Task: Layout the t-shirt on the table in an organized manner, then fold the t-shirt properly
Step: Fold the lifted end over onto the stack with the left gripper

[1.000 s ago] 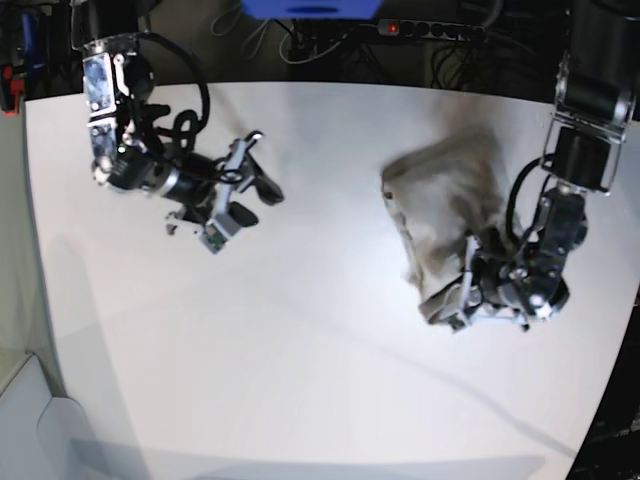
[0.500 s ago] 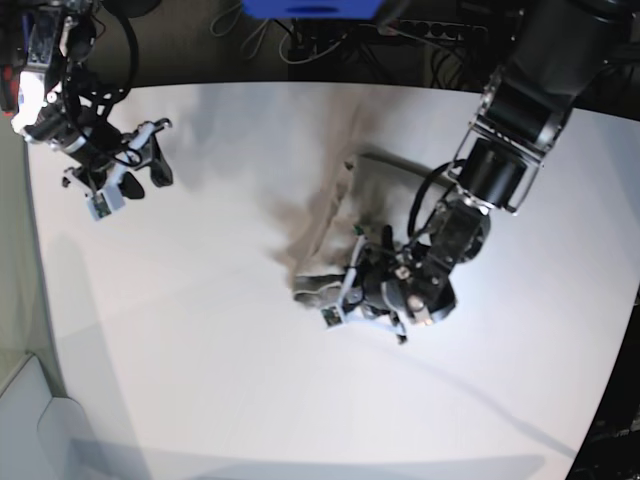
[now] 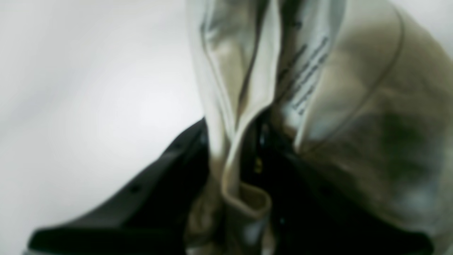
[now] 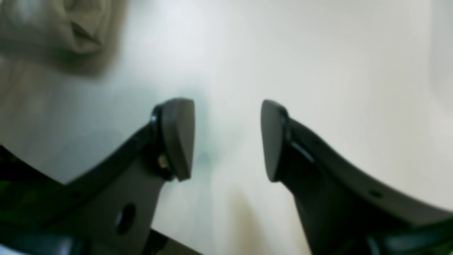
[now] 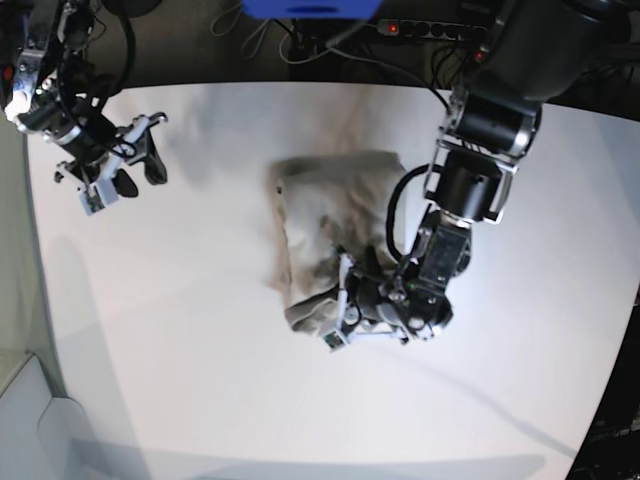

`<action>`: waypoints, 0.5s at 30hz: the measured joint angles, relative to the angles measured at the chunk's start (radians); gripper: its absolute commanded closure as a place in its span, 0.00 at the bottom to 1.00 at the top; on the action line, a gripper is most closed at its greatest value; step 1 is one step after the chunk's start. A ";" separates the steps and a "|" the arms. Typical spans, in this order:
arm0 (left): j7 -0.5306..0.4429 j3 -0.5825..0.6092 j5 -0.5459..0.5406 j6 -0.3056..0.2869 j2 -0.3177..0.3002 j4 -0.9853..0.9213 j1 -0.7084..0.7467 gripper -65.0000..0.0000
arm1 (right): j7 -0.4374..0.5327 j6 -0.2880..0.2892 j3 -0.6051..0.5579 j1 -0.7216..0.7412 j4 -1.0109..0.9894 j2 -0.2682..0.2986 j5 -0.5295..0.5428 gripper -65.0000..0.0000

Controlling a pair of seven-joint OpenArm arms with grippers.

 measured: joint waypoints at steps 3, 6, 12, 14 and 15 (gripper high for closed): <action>-0.002 0.045 0.000 0.000 -0.001 0.002 -0.001 0.99 | -0.001 0.000 -0.007 -0.002 0.004 -0.004 -0.001 0.53; -0.009 0.087 -0.003 0.001 -0.002 0.005 -0.001 0.99 | 0.000 0.000 -0.007 -0.002 0.011 -0.004 0.002 0.53; -0.008 0.094 -0.004 0.000 0.004 0.005 -0.003 0.99 | 0.000 0.000 -0.007 -0.011 0.011 -0.004 0.002 0.53; -0.008 0.094 -0.004 0.000 0.004 0.005 -0.004 0.98 | 0.000 0.000 -0.007 -0.022 0.011 -0.004 0.001 0.53; -0.008 0.094 -0.004 0.000 0.003 0.005 -0.004 0.98 | -0.005 0.000 -0.007 -0.023 0.011 -0.004 0.002 0.53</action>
